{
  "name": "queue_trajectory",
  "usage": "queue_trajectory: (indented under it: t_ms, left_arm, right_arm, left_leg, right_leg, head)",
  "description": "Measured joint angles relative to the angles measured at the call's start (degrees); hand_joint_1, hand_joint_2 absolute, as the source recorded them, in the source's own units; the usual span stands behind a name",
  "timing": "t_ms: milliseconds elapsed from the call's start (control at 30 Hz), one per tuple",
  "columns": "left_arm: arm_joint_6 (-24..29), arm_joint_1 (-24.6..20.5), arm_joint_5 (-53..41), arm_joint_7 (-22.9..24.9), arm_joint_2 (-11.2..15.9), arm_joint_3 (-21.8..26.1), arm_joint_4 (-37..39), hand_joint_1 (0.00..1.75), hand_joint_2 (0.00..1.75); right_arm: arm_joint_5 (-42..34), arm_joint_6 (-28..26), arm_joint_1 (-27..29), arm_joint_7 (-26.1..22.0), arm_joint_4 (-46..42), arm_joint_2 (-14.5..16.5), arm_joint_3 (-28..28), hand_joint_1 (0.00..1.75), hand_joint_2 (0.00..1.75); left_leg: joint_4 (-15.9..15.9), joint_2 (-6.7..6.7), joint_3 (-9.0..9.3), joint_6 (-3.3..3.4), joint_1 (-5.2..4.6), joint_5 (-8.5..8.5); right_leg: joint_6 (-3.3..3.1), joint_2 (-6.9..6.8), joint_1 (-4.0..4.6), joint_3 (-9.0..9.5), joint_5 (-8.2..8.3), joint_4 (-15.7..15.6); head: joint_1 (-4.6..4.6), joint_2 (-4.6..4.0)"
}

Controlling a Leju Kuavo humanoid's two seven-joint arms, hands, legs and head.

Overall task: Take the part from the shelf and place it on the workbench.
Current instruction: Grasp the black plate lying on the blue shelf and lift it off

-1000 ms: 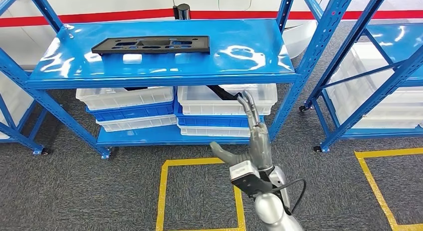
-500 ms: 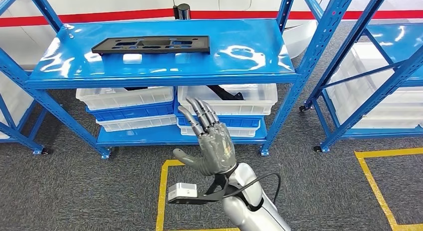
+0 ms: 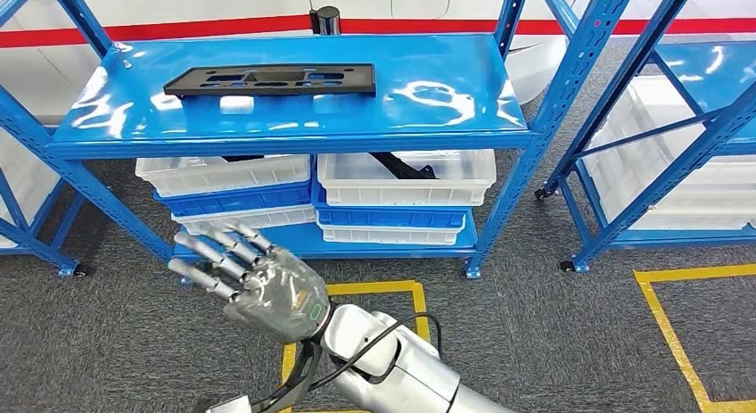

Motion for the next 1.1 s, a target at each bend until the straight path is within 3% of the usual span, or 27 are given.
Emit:
queue_trajectory:
  t_ms: [333, 467, 600, 667, 767, 800, 833, 867, 933, 967, 1000, 1100]
  left_arm:
    - [0.5, -0.3, 0.4, 1.0, 0.0, 0.0, 0.0, 0.0, 0.0]
    - [0.5, -0.3, 0.4, 1.1, 0.0, 0.2, 0.0, 0.0, 0.0]
    - [0.5, -0.3, 0.3, 1.2, 0.0, 0.2, 0.1, 0.0, 0.0]
    - [0.5, -0.3, 0.3, 1.2, -0.1, 0.3, 0.1, 0.0, 0.0]
    - [0.6, -0.4, 0.2, 1.3, -0.1, 0.4, 0.1, 0.0, 0.0]
    - [0.6, -0.4, 0.2, 1.3, -0.2, 0.5, 0.1, 0.0, 0.0]
    - [0.6, -0.4, 0.1, 1.3, -0.2, 0.5, 0.2, 0.0, 0.0]
    - [0.6, -0.4, 0.1, 1.3, -0.2, 0.6, 0.2, 0.0, 0.0]
    - [0.6, -0.4, -0.1, 1.3, -0.2, 0.6, 0.3, 0.0, 0.0]
    - [0.6, -0.4, -0.1, 1.3, -0.2, 0.6, 0.3, 0.0, 0.0]
    - [0.6, -0.4, -0.2, 1.3, -0.2, 0.7, 0.3, 0.0, 0.0]
    - [0.5, -0.4, -0.4, 1.3, -0.3, 0.7, 0.4, 0.0, 0.0]
  right_arm:
    - [0.9, -2.2, -3.3, 0.2, 6.7, 2.2, 5.9, 0.0, 1.75]
    - [0.7, -2.2, -3.8, 0.4, 7.7, 2.6, 6.7, 0.0, 1.75]
    - [0.4, -2.2, -4.1, 0.8, 8.2, 2.7, 6.9, 0.0, 1.75]
    - [0.1, -2.2, -4.3, 0.9, 8.2, 2.7, 7.1, 0.0, 1.75]
    - [-0.3, -2.2, -4.2, 1.1, 8.5, 2.4, 7.4, 0.0, 1.75]
    - [-0.3, -2.2, -4.1, 1.1, 8.6, 2.3, 7.5, 0.0, 1.75]
    - [-0.4, -2.2, -4.0, 1.2, 8.7, 2.2, 7.6, 0.0, 1.75]
    - [-0.4, -2.3, -4.0, 1.2, 8.7, 2.2, 7.7, 0.0, 1.75]
    - [-0.4, -2.3, -4.0, 1.4, 8.7, 2.1, 7.8, 0.0, 1.75]
    - [-0.4, -2.4, -4.0, 1.5, 8.7, 2.0, 7.8, 0.0, 1.75]
    - [-0.4, -2.4, -4.0, 1.5, 8.8, 2.0, 7.8, 0.0, 1.75]
    - [-0.3, -2.5, -3.9, 1.7, 8.8, 2.0, 7.9, 0.0, 1.75]
  left_leg:
    - [0.3, -0.02, -0.08, 0.08, -0.08, -0.06]
    - [0.6, -0.01, -0.23, 0.53, -0.12, -0.37]
    - [0.0, 0.05, 0.36, 1.51, 0.05, -0.53]
    - [-0.6, 0.13, 1.32, 2.01, 0.38, -0.46]
    - [-0.6, 0.23, 1.73, 2.13, 0.48, -0.65]
    - [-0.6, 0.22, 1.85, 2.06, 0.5, -0.82]
    - [-0.6, 0.16, 2.09, 1.9, 0.55, -1.06]
    - [-0.6, 0.08, 2.48, 1.67, 0.65, -1.38]
    - [-0.5, -0.09, 3.4, 1.03, 0.88, -2.15]
    - [-0.5, -0.15, 3.76, 0.73, 0.92, -2.45]
    - [-0.5, -0.16, 3.87, 0.42, 0.92, -2.72]
    - [-0.5, -0.04, 4.0, -0.48, 0.96, -3.19]
  right_leg:
    - [0.03, 0.01, -0.2, 0.02, 0.03, -0.1]
    - [0.11, 0.01, -0.27, 0.06, 0.03, -0.1]
    - [1.1, -0.01, -0.11, 0.45, 0.43, 0.4]
    - [1.13, -0.04, -0.03, -0.88, -0.94, 3.4]
    - [0.87, -0.06, -0.04, -6.82, -4.65, 13.6]
    - [0.95, -0.06, -0.06, -8.35, -5.07, 15.6]
    - [1.25, -0.07, -0.09, -8.8, -4.54, 15.5]
    - [1.73, -0.08, -0.16, -8.06, -3.05, 13.1]
    - [2.77, -0.06, -0.33, -4.95, 0.89, 5.3]
    - [2.93, -0.04, -0.3, -3.85, 1.97, 2.5]
    - [2.43, -0.04, -0.16, -3.28, 2.07, 1.1]
    - [-0.13, -0.03, 0.37, -2.75, 1.56, 0.7]
  head:
    - [-0.01, 0.0]
    - [-0.01, 0.0]
    - [0.02, 0.01]
    - [0.09, 0.0]
    - [0.1, 0.0]
    - [0.09, 0.0]
    - [0.09, 0.0]
    - [0.08, 0.0]
    - [0.09, 0.0]
    - [0.09, 0.0]
    - [0.08, 0.0]
    - [-0.11, 0.0]
